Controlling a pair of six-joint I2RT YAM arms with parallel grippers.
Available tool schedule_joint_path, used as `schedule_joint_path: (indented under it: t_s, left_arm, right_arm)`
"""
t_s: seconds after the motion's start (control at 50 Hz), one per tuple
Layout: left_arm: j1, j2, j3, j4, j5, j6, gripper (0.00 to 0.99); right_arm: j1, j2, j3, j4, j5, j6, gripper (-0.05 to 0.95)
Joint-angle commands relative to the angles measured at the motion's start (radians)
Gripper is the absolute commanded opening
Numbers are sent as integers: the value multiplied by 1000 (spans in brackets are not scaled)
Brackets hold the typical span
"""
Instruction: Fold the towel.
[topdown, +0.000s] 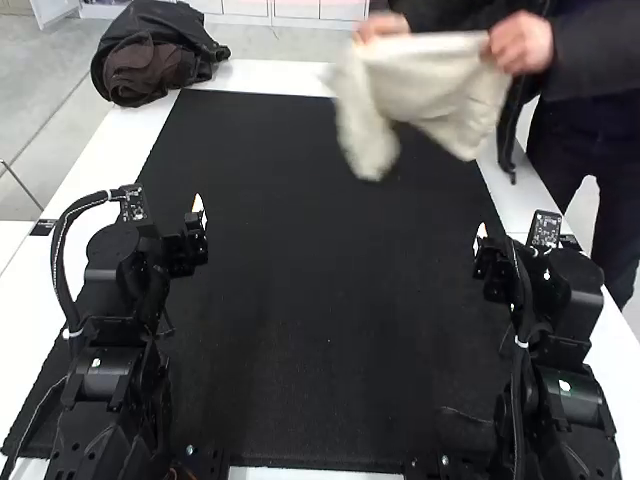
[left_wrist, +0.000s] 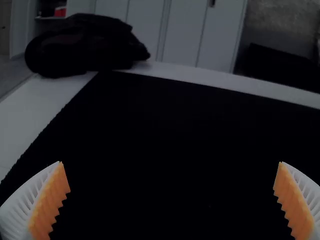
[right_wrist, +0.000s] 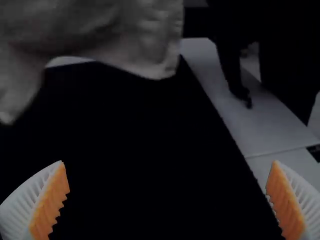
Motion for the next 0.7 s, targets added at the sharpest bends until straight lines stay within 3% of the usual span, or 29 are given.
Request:
schedule_joint_path:
  t_s: [0.0,0.26,0.68]
  left_arm:
    - [7,-9,-4,5,-8,-8,961]
    - [-3,-10,-4,5,-8,-6,961]
    - [6,-10,-4,5,-8,-6,961]
  right_arm:
    - [-4,-9,-6,-1,-24,9,910]
    - [105,-9,-6,-6,-24,5,910]
    - [109,-9,-6,-4,-24,5,910]
